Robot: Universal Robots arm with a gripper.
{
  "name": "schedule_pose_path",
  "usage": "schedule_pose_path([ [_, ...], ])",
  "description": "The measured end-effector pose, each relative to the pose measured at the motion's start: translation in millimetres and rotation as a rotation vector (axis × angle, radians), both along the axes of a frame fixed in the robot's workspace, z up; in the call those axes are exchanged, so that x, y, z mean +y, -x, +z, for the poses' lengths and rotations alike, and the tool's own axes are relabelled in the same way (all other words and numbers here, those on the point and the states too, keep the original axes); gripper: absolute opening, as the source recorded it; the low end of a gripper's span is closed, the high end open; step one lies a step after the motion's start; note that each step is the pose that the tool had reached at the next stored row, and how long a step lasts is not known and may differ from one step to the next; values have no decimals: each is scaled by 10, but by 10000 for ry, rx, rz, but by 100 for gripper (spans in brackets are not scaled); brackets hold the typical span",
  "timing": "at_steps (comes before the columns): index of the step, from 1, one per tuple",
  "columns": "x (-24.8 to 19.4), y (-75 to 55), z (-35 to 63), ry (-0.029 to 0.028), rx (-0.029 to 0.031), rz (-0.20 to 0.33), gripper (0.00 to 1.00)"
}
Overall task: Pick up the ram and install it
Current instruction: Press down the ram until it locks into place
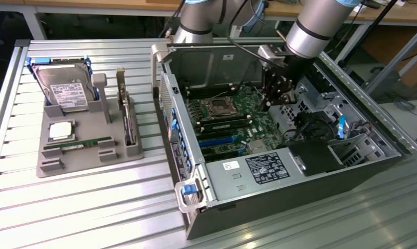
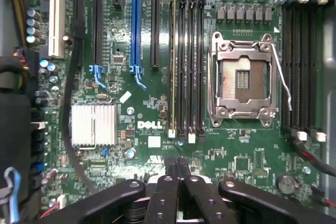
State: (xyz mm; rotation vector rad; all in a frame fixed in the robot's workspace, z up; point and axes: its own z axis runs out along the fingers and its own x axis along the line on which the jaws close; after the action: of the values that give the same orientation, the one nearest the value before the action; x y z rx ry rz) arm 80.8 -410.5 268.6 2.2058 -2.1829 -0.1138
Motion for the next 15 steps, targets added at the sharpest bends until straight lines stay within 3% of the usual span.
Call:
schedule_pose_path([
  [2,0,-18,145,0,0,-1,10],
  [3,0,-31,169,-2,-1,0,10],
  [11,0,-33,170,1,0,-6,10],
  [15,0,-34,170,13,-1,-977,10],
])
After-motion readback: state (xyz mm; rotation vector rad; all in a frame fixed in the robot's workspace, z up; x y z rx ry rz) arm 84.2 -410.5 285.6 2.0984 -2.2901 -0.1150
